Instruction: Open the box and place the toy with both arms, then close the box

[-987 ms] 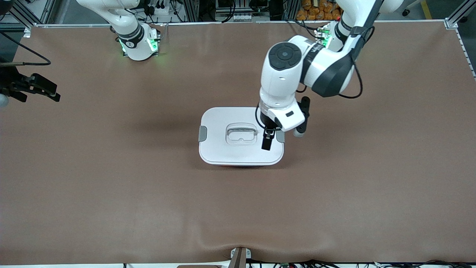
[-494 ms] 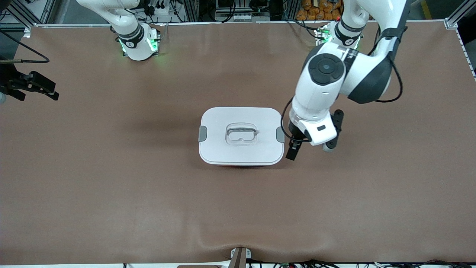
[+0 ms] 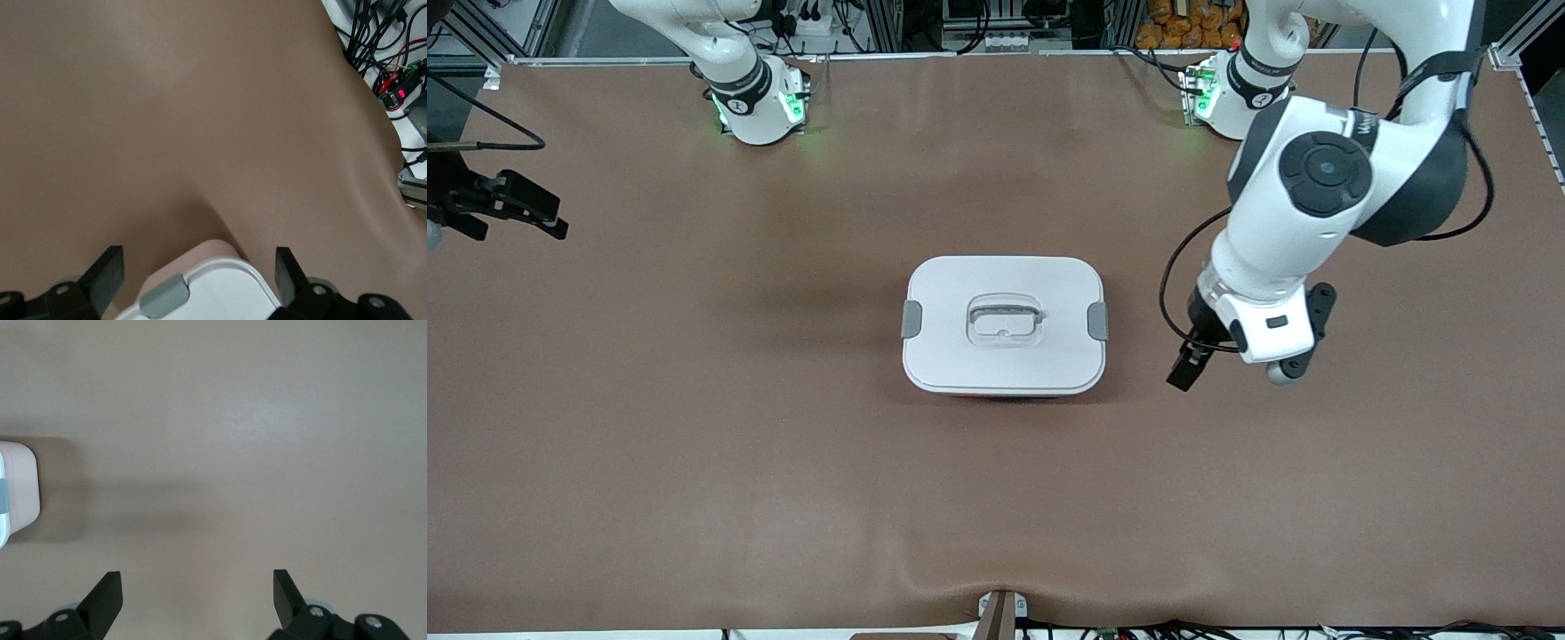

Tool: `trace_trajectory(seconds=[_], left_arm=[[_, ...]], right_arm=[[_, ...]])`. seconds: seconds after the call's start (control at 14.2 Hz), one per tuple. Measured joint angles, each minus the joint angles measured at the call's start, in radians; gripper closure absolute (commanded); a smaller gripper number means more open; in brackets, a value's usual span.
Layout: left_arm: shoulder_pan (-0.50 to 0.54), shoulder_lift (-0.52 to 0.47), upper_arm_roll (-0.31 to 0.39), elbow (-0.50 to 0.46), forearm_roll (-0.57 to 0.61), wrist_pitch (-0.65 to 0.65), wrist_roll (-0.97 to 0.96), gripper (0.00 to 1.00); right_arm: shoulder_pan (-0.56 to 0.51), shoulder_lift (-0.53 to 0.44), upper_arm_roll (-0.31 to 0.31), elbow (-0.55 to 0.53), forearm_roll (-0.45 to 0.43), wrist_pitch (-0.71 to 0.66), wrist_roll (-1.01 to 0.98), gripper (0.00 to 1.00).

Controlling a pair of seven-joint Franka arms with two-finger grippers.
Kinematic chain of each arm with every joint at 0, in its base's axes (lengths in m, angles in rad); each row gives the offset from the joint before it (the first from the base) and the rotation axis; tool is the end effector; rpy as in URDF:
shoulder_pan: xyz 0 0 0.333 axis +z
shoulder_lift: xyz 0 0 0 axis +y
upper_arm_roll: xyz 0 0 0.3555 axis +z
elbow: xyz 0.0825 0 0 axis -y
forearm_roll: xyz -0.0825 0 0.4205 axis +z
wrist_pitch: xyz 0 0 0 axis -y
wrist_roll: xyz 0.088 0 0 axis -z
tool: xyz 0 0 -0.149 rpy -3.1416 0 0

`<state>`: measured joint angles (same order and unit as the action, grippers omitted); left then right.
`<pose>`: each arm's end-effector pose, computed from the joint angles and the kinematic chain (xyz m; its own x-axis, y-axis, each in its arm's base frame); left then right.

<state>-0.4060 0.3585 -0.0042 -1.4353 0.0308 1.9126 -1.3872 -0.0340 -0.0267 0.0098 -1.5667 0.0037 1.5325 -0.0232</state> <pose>0.6759 -0.2897 0.4869 0.5633 0.8247 0.0497 0.8175 -0.5651 0.1112 0.5775 -0.0133 0.6363 1.0000 -0.0009 -0.0074 -0.0009 -1.0000 -0.0036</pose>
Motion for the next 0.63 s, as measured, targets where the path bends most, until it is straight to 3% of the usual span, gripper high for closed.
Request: trace_trajectory(seconds=[0.63], left_arm=[[0.161,-0.052,-0.001,0.007,-0.039,-0.077,0.382,0.0]], right_arm=[[0.0,0.0,0.0,-0.001,0.0,0.0,0.0,0.0]])
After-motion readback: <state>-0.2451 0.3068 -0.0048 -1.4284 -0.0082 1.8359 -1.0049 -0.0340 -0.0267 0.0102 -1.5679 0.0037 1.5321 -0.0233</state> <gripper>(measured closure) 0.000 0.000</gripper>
